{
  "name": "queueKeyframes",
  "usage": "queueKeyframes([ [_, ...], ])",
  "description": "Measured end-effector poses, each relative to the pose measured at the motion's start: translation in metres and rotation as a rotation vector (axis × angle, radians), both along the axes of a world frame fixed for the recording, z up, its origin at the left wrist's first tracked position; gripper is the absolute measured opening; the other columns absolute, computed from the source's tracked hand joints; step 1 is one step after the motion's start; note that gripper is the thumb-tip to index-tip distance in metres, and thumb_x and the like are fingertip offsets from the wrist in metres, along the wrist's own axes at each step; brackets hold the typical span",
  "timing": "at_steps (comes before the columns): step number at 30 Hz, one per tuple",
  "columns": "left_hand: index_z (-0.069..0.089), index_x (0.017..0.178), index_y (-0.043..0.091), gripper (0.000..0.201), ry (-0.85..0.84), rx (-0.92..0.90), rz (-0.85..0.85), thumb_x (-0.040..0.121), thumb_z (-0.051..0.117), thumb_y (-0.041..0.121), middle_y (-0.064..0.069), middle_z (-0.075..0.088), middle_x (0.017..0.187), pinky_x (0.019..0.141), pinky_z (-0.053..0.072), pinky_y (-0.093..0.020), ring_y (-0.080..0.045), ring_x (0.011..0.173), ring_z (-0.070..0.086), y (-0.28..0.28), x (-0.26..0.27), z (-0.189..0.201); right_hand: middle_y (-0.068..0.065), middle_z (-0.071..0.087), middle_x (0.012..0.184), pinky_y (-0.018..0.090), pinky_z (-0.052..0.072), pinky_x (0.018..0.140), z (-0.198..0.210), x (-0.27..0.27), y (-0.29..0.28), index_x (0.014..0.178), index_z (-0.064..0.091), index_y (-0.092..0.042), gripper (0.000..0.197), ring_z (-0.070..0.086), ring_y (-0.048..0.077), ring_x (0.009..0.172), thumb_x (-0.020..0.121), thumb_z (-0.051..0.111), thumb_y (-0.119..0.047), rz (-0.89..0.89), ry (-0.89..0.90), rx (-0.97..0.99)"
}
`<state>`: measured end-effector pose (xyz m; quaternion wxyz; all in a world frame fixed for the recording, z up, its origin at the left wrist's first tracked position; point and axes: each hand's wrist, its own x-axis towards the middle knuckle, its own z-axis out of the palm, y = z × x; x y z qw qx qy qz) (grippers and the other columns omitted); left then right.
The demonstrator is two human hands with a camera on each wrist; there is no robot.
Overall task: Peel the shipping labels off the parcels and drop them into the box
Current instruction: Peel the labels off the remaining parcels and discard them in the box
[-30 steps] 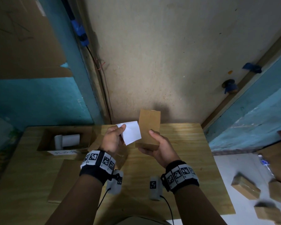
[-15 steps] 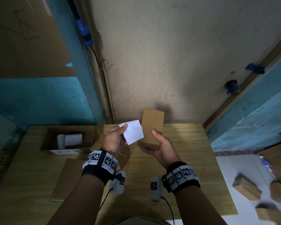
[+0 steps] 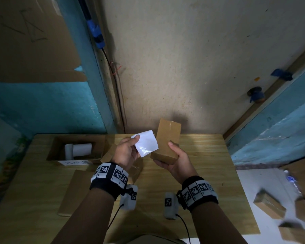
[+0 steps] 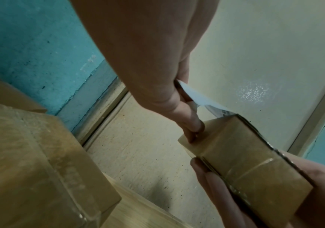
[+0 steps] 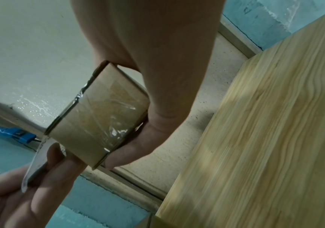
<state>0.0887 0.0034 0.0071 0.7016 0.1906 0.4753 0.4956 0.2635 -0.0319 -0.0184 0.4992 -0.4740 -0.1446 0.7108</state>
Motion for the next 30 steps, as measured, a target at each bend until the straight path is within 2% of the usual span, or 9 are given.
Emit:
queueKeyframes([
  [3,0.06,0.096,0.0,0.015,0.028,0.009,-0.052,0.096,0.051,0.012,-0.013,0.07,0.09,0.06,0.059,-0.029,-0.023,0.08,0.068,0.0,0.0,-0.002,0.016,0.074,0.114,0.042,0.062,0.077,0.0,0.002,0.001,0.129,0.061,-0.01,0.035,0.07,0.033,0.102,0.101,0.056,-0.029,-0.002,-0.009,-0.031],
  [8,0.06,0.097,0.001,0.016,0.013,0.006,-0.122,0.097,0.049,0.014,-0.015,0.068,0.096,0.061,0.06,-0.031,-0.024,0.082,0.068,0.001,-0.001,-0.003,0.017,0.074,0.115,0.04,0.062,0.071,-0.004,0.005,0.0,0.134,0.058,-0.008,0.04,0.07,0.034,0.1,0.1,0.058,-0.03,-0.013,-0.007,-0.05],
  [12,0.049,0.121,-0.002,0.032,-0.11,0.018,-0.129,0.1,0.042,0.022,-0.033,0.063,0.114,0.065,0.059,-0.031,-0.04,0.103,0.066,0.005,-0.009,-0.007,0.022,0.068,0.12,0.044,0.06,0.079,-0.004,0.01,0.0,0.131,0.056,-0.008,0.037,0.065,0.04,0.11,0.1,0.056,-0.029,-0.104,0.077,-0.07],
  [14,0.048,0.126,-0.001,0.037,-0.123,0.048,-0.15,0.1,0.041,0.023,-0.036,0.062,0.113,0.059,0.057,-0.026,-0.038,0.096,0.069,0.007,-0.015,-0.008,0.023,0.066,0.124,0.044,0.061,0.08,-0.006,0.017,0.001,0.128,0.057,-0.009,0.034,0.063,0.044,0.119,0.1,0.058,-0.028,-0.15,0.082,-0.086],
  [16,0.047,0.13,-0.003,0.041,-0.096,0.076,-0.153,0.099,0.043,0.023,-0.037,0.061,0.114,0.058,0.057,-0.027,-0.036,0.089,0.071,0.009,-0.019,-0.011,0.024,0.065,0.13,0.044,0.062,0.08,-0.008,0.022,0.002,0.127,0.057,-0.01,0.033,0.061,0.045,0.125,0.099,0.059,-0.028,-0.157,0.06,-0.093],
  [20,0.044,0.13,-0.004,0.042,-0.059,0.089,-0.154,0.099,0.042,0.024,-0.032,0.067,0.107,0.069,0.055,-0.029,-0.036,0.096,0.069,0.01,-0.02,-0.019,0.026,0.063,0.136,0.046,0.06,0.085,-0.01,0.021,0.0,0.127,0.057,-0.011,0.033,0.059,0.046,0.128,0.099,0.059,-0.028,-0.135,0.061,-0.107],
  [24,0.045,0.129,-0.003,0.04,-0.034,0.096,-0.142,0.099,0.042,0.023,-0.03,0.067,0.108,0.076,0.052,-0.032,-0.035,0.096,0.069,0.013,-0.022,-0.023,0.024,0.065,0.133,0.043,0.062,0.078,-0.013,0.021,0.0,0.135,0.053,-0.009,0.041,0.061,0.044,0.125,0.099,0.059,-0.028,-0.119,0.053,-0.106],
  [26,0.046,0.129,-0.004,0.04,-0.025,0.105,-0.146,0.1,0.041,0.022,-0.031,0.066,0.11,0.077,0.053,-0.032,-0.035,0.096,0.068,0.014,-0.023,-0.025,0.021,0.067,0.127,0.043,0.062,0.078,-0.014,0.022,0.0,0.134,0.054,-0.01,0.04,0.064,0.042,0.12,0.099,0.059,-0.029,-0.11,0.036,-0.103],
  [30,0.044,0.13,-0.006,0.04,-0.011,0.087,-0.143,0.1,0.043,0.02,-0.033,0.064,0.112,0.088,0.05,-0.038,-0.04,0.105,0.063,0.012,-0.026,-0.03,0.02,0.066,0.128,0.046,0.061,0.085,-0.021,0.024,0.0,0.129,0.054,-0.011,0.037,0.064,0.041,0.12,0.098,0.063,-0.03,-0.065,-0.047,-0.131],
])
